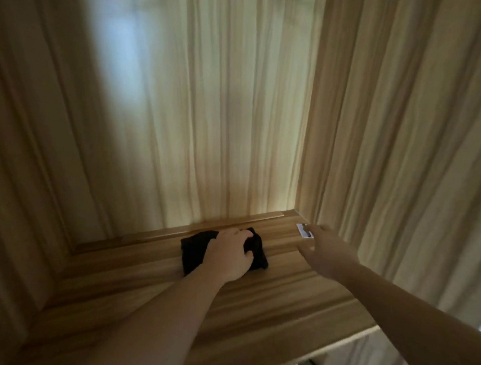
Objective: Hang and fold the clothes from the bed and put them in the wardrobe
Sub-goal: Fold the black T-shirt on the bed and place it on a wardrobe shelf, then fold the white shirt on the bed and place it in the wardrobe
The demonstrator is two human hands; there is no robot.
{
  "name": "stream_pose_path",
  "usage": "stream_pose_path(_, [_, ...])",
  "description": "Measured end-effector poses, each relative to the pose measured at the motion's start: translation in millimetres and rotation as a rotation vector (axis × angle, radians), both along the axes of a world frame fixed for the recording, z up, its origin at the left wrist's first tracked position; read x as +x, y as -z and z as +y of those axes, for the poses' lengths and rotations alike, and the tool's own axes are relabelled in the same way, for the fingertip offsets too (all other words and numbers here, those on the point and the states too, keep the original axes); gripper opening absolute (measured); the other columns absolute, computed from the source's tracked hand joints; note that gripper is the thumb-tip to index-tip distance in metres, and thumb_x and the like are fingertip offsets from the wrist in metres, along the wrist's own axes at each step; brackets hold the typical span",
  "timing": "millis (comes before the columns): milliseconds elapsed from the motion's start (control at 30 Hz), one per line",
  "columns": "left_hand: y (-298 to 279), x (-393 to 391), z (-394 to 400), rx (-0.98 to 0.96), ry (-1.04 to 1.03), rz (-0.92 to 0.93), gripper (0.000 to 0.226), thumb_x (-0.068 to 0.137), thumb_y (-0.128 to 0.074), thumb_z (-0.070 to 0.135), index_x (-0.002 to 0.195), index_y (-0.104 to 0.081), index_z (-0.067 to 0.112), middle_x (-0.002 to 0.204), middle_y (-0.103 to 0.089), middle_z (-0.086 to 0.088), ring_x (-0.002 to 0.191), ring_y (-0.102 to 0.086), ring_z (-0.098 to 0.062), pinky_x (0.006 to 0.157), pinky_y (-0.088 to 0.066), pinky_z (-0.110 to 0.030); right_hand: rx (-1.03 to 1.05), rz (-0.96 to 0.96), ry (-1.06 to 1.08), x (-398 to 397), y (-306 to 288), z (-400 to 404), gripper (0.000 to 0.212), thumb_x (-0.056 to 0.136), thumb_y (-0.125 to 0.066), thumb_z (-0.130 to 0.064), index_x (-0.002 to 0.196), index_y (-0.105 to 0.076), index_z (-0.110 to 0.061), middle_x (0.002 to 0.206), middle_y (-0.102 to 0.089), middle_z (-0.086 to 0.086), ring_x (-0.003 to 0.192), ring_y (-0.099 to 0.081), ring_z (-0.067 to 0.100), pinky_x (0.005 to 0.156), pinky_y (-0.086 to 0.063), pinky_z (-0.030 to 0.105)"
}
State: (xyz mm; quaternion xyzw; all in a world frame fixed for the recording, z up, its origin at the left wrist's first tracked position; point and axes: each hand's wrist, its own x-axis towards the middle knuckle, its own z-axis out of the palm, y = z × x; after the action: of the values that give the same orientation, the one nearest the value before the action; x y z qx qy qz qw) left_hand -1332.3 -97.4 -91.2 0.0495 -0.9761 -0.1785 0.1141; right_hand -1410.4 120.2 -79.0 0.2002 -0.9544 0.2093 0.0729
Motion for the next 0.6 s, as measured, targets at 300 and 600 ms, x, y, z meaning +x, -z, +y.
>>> stream_pose_path(300, [-49.7, 65.5, 101.4, -0.062, 0.289, 0.117, 0.051, 0.088, -0.055, 0.039, 0.138, -0.047, 0.032, 0.139, -0.05, 0.005, 0.127, -0.045, -0.021, 0.102, -0.041, -0.038, -0.005, 0.104, 0.265, 134.0, -34.8, 125.2, 0.052, 0.09, -0.053, -0.049, 0.136, -0.046, -0.024, 0.136, -0.049, 0.002, 0.112, -0.058, 0.025, 0.087, -0.049, 0.036])
stream_pose_path(600, [-27.7, 118.4, 201.5, -0.02, 0.747, 0.153, 0.046, 0.085, -0.055, 0.036, 0.131, -0.053, 0.032, 0.128, -0.054, 0.006, 0.118, -0.05, -0.021, 0.094, -0.046, -0.038, 0.033, 0.058, 0.78, 304.2, -14.6, 195.2, 0.05, 0.094, -0.044, -0.053, 0.137, -0.041, -0.028, 0.14, -0.043, -0.005, 0.108, -0.058, 0.019, 0.083, -0.047, 0.033])
